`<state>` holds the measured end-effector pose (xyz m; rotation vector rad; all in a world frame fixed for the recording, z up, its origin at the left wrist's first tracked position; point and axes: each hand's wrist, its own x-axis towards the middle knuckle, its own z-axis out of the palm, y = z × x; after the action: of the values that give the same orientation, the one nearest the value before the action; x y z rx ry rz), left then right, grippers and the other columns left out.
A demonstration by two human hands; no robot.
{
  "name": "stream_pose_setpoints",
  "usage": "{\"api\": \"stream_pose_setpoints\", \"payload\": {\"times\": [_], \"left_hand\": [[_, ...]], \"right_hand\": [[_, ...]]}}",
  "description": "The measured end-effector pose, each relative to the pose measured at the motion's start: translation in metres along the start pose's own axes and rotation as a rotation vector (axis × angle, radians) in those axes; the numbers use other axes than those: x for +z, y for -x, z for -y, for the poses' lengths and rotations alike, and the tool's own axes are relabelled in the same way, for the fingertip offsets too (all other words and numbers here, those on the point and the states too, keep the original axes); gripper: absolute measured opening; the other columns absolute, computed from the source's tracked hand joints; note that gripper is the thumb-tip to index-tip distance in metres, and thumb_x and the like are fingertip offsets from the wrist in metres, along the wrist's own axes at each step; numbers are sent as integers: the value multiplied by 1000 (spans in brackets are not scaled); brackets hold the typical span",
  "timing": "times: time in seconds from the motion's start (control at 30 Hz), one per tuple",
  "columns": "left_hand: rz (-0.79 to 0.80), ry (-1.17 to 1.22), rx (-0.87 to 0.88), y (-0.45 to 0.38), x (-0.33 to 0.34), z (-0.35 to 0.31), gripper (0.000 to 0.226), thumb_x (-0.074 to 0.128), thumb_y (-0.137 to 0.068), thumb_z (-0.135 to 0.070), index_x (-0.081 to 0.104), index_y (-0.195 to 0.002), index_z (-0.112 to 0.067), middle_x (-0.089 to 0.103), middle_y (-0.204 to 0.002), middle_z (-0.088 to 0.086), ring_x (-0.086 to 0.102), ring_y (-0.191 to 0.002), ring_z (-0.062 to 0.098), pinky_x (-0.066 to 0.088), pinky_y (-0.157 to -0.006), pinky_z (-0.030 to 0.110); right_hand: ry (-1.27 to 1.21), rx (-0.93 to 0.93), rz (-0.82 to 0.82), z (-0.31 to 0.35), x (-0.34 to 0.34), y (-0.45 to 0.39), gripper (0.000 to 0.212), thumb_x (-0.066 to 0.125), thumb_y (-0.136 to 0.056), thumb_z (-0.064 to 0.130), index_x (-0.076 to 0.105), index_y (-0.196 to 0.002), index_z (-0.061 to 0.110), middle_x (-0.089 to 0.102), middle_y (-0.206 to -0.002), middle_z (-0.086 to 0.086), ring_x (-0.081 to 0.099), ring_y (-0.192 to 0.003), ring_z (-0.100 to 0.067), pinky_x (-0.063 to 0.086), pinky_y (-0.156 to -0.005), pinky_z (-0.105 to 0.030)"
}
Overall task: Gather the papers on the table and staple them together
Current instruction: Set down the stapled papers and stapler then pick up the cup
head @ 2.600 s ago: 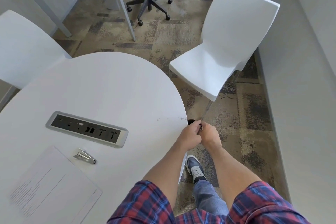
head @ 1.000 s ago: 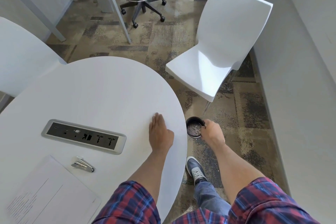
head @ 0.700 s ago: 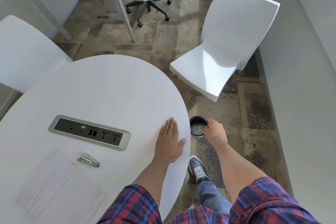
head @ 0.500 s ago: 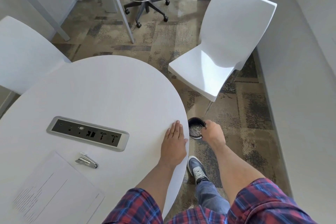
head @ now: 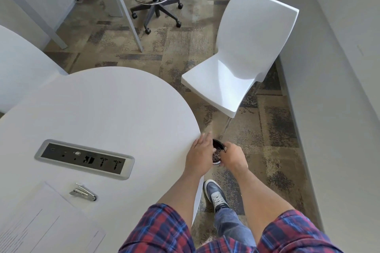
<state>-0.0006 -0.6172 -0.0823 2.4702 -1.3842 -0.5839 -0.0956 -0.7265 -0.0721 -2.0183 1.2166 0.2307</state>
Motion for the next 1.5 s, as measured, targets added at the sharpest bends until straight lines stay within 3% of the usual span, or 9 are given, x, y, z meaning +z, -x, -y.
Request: {"api": "stream_pose_setpoints", "payload": {"times": [0.27, 0.43, 0.63, 0.8, 0.9, 1.0, 1.13, 1.3, 1.5], "left_hand": [[-201, 117, -217, 3, -34, 37, 35, 42, -106, -14, 60, -135, -6, 40, -162, 6, 37, -150, 25, 40, -114, 41], [-175, 98, -183, 11, -57, 41, 41, 40, -107, -13, 52, -146, -14, 40, -162, 1, 39, -149, 19, 43, -108, 40], [-182, 63, -128, 16, -93, 24, 46, 41, -107, -17, 42, -153, -22, 52, -154, -3, 59, -128, 28, 48, -99, 39], [-87, 0, -86, 27, -100, 24, 45, 48, -104, -19, 48, -149, -19, 44, -159, -3, 51, -138, 23, 42, -107, 38], [24, -29, -106, 47, -88, 32, 53, 53, -103, -31, 42, -153, -19, 31, -166, -5, 38, -149, 16, 35, -117, 37], [94, -102, -58, 66, -73, 32, 55, 48, -104, -32, 37, -156, -18, 27, -168, -4, 34, -151, 15, 35, -116, 37], [133, -263, 52, 84, -47, 27, 52, 42, -101, -22, 43, -151, -8, 41, -161, 9, 41, -147, 20, 45, -109, 41], [117, -278, 105, 103, -15, 28, 61, 47, -82, -18, 58, -141, -7, 59, -147, 10, 54, -138, 22, 40, -116, 36], [133, -277, 115, 100, -8, 29, 71, 32, -92, -21, 20, -161, -5, 17, -170, 11, 15, -158, 23, 10, -129, 36]], "right_hand": [[118, 18, -39, -4, -28, -9, 21, 51, -90, 5, 70, -97, 10, 77, -81, -11, 76, -76, -28, 65, -74, -44], [188, 33, -112, 5, -70, -16, 18, 53, -95, 9, 69, -87, 10, 72, -73, -6, 72, -65, -23, 63, -63, -36], [215, -67, -215, 49, -110, -16, 22, 52, -102, 20, 75, -102, 18, 74, -80, -4, 70, -70, -23, 63, -66, -38], [231, -148, -225, 87, -118, -8, 24, 53, -101, 19, 75, -109, 18, 76, -91, -8, 70, -79, -28, 60, -69, -36], [249, -122, -200, 84, -109, -2, 22, 54, -100, 18, 75, -105, 17, 75, -87, -7, 69, -75, -27, 56, -63, -32], [251, -75, -176, 64, -92, 4, 20, 54, -97, 15, 74, -96, 11, 72, -79, -6, 68, -68, -24, 56, -59, -31], [239, -19, -117, 32, -61, 15, 17, 55, -94, 11, 70, -87, 11, 69, -73, -6, 68, -63, -23, 55, -55, -29], [237, 5, -28, 13, -28, 28, 14, 55, -90, 8, 60, -77, 12, 68, -74, -7, 70, -70, -29, 60, -63, -36], [192, 32, -5, 2, -13, 25, 13, 53, -90, 8, 65, -85, 5, 72, -82, -14, 70, -74, -33, 57, -62, -35]]}}
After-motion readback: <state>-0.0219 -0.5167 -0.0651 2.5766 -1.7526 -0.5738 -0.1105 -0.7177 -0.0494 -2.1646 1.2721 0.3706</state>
